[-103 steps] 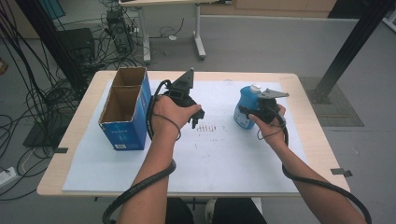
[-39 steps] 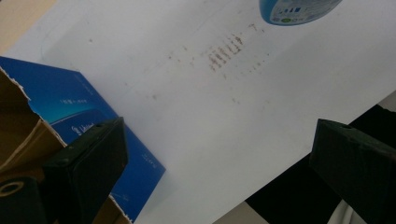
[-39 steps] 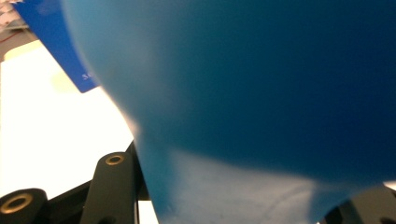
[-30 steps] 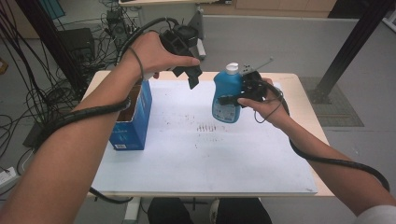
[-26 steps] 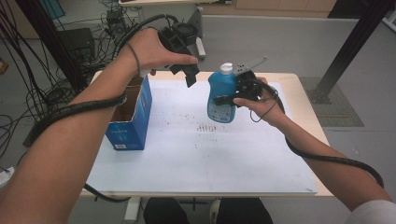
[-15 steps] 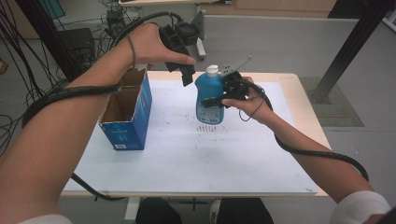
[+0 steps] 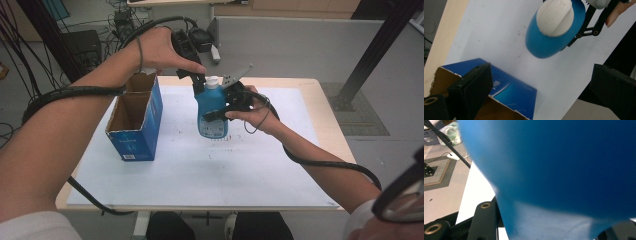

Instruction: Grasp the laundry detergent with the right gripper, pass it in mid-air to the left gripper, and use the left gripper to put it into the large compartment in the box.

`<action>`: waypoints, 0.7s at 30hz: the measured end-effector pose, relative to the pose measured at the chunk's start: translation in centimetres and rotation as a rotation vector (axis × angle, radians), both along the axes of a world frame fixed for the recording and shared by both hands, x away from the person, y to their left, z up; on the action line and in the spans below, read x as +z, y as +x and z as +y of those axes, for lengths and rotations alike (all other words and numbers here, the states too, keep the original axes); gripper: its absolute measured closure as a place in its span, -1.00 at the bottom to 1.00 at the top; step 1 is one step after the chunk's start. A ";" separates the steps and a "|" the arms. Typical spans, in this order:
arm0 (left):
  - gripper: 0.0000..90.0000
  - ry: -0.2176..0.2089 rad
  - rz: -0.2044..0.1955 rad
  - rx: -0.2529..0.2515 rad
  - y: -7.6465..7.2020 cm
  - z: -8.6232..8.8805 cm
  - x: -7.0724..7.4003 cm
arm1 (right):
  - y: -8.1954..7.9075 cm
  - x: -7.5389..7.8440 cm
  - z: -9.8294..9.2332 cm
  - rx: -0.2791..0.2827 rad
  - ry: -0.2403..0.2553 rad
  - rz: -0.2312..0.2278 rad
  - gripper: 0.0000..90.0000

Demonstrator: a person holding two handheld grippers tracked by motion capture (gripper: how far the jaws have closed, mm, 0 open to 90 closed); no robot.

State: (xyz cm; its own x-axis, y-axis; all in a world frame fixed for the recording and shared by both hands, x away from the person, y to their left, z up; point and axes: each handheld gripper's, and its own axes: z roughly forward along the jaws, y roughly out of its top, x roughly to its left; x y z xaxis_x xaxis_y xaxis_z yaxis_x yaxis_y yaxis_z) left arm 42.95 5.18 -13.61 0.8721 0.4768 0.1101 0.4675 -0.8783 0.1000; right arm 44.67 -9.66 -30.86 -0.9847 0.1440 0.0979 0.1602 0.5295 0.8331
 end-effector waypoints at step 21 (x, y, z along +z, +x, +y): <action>-0.89 0.026 0.027 -0.044 -0.7 0.0 -0.5 | -1.3 0.4 1.7 0.089 0.029 -0.015 -0.02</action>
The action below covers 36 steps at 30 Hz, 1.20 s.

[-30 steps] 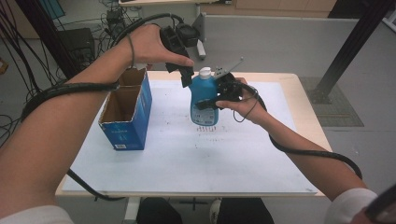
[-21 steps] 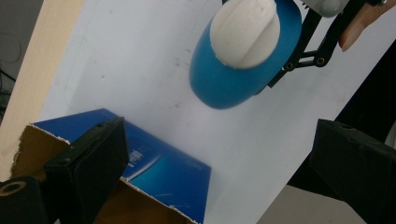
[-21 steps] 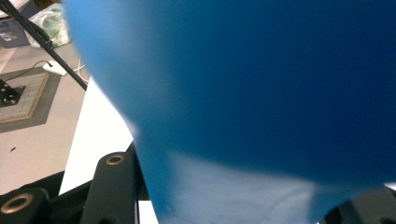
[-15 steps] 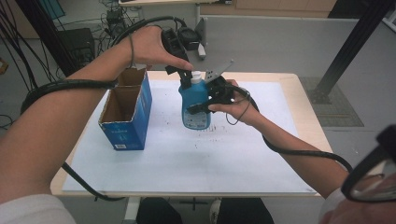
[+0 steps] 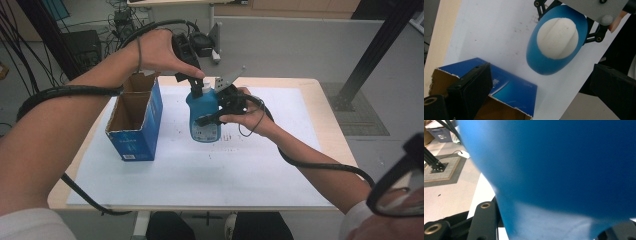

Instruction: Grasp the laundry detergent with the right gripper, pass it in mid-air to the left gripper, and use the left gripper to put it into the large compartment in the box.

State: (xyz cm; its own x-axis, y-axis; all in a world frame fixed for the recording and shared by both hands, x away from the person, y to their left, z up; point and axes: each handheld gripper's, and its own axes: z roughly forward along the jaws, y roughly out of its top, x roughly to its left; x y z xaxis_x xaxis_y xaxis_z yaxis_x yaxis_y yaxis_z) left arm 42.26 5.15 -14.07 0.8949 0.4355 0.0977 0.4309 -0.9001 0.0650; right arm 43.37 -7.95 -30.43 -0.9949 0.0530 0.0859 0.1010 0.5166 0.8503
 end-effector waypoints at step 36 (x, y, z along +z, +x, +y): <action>-0.89 0.019 0.079 -0.103 -1.1 -2.1 -1.7 | -1.8 1.4 0.7 0.100 0.018 -0.035 -0.02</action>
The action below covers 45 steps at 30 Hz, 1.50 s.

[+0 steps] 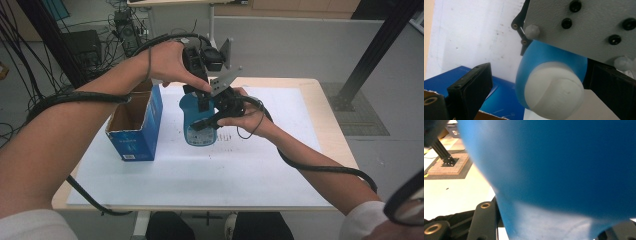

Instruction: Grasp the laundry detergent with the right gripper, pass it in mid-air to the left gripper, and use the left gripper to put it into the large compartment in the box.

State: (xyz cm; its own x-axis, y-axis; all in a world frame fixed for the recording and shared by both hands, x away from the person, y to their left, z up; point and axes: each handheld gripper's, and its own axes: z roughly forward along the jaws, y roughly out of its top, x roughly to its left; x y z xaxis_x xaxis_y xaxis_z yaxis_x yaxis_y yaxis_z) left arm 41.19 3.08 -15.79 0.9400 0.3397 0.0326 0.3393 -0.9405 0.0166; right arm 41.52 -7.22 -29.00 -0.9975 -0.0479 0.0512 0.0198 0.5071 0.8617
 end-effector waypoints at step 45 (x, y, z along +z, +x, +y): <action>-0.88 -0.006 0.022 -0.038 -0.3 -0.8 -1.1 | 0.0 0.9 -0.9 0.012 0.047 -0.018 -0.02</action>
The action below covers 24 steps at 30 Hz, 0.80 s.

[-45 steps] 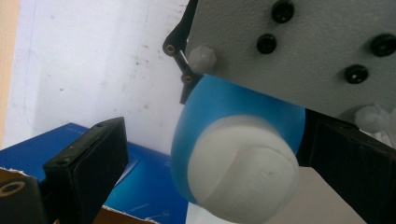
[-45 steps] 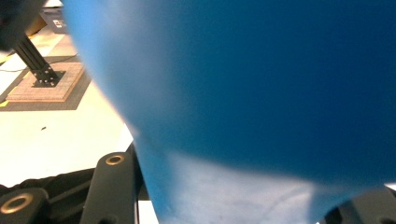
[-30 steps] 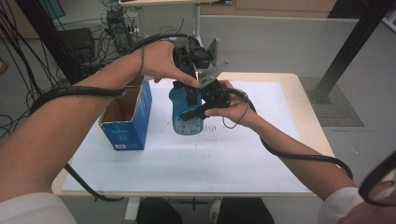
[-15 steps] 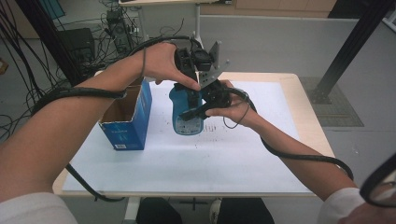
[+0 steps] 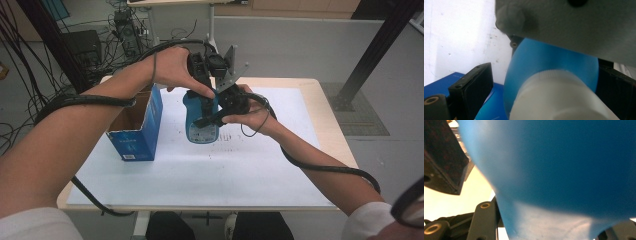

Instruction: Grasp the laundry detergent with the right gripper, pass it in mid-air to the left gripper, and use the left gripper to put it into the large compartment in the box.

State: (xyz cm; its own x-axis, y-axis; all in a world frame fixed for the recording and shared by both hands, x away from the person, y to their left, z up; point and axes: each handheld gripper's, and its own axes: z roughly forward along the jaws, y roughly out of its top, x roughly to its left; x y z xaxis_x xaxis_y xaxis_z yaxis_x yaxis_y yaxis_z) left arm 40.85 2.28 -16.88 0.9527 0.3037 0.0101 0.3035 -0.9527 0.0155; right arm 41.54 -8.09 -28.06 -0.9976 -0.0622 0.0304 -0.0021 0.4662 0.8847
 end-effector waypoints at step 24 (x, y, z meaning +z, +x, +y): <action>-0.88 -0.004 -0.002 -0.001 -0.1 0.2 0.1 | -0.2 0.0 0.2 0.001 0.001 -0.002 -0.02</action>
